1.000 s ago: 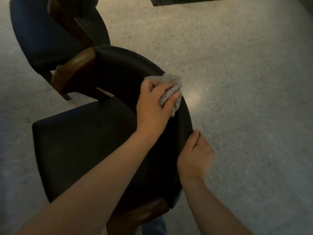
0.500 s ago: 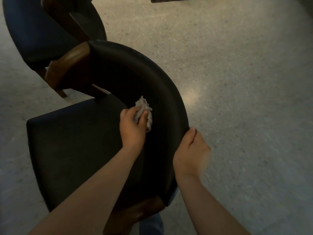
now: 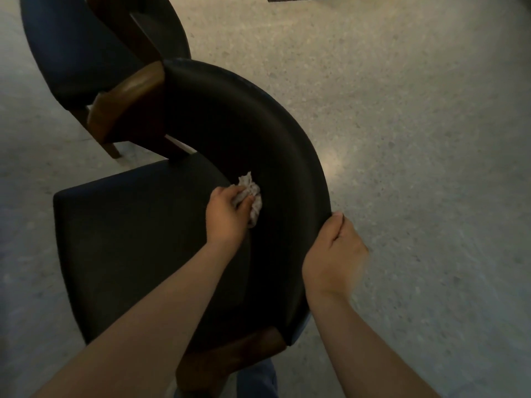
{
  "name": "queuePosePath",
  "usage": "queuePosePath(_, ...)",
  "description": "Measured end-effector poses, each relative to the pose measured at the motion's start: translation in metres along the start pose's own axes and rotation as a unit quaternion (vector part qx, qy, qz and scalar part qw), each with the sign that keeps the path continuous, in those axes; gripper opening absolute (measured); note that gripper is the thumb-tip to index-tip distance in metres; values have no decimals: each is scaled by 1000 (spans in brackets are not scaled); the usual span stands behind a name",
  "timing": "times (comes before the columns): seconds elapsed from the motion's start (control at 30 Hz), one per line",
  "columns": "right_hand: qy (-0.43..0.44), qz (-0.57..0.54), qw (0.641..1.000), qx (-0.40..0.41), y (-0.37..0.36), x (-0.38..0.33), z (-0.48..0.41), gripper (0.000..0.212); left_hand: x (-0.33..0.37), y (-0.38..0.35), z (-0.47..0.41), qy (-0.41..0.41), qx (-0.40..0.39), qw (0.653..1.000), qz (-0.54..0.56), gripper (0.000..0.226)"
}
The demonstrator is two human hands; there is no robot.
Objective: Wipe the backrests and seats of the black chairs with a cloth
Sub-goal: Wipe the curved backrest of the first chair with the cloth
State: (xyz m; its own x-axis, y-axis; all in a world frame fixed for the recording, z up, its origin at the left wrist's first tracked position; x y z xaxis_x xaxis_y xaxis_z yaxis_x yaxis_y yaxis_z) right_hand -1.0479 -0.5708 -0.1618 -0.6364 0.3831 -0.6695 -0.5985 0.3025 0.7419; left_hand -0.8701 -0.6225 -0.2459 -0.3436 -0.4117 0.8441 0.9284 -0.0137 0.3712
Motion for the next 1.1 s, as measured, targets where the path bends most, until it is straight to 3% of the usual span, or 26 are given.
queuePosePath(0.17, 3, 5, 1000, 2, 3, -3, 1, 44, -23, 11, -17, 83, -69, 994, 13, 28)
queuePosePath(0.27, 5, -2, 1000, 1, 2, -4, 1, 45, -6, 18, -5, -12, 6, 1000, 10, 15)
queuePosePath(0.33, -1, -7, 1000, -2, 2, -3, 1, 45, 4, 16, 5, -66, 48, 996, 24, 20)
queuePosePath(0.4, 2, -10, 1000, -2, 2, -3, 1, 45, 0, 7, 10, -68, 45, 996, 32, 23)
queuePosePath(0.63, 12, -16, 1000, 2, 2, -2, 1, 46, -37, -6, -9, 71, -17, 997, 26, 24)
queuePosePath(0.8, 10, -3, 1000, 8, 2, -1, 0, 45, -71, 3, -21, 218, -128, 965, 63, 34)
queuePosePath(0.93, 0, -14, 1000, -5, 3, -3, 0, 45, -55, 20, -11, 136, -74, 988, 3, 26)
queuePosePath(1.1, -50, -63, 995, -63, 7, -3, 3, 42, -13, 31, 11, 29, -30, 999, -33, 2)
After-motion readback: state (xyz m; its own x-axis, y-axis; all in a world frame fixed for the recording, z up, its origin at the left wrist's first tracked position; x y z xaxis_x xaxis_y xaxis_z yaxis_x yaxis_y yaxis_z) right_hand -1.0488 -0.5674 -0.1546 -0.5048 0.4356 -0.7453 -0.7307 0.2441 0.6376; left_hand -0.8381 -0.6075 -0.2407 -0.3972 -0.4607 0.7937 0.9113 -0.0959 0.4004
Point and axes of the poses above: each hand's wrist, its own z-axis away from the middle knuckle, its own y-axis out of the back of the hand, x = y × z, the point moved 4 cm from there along -z, towards the middle knuckle, and after that the axes turned 9 degrees about -x, right-handed, at the moved point
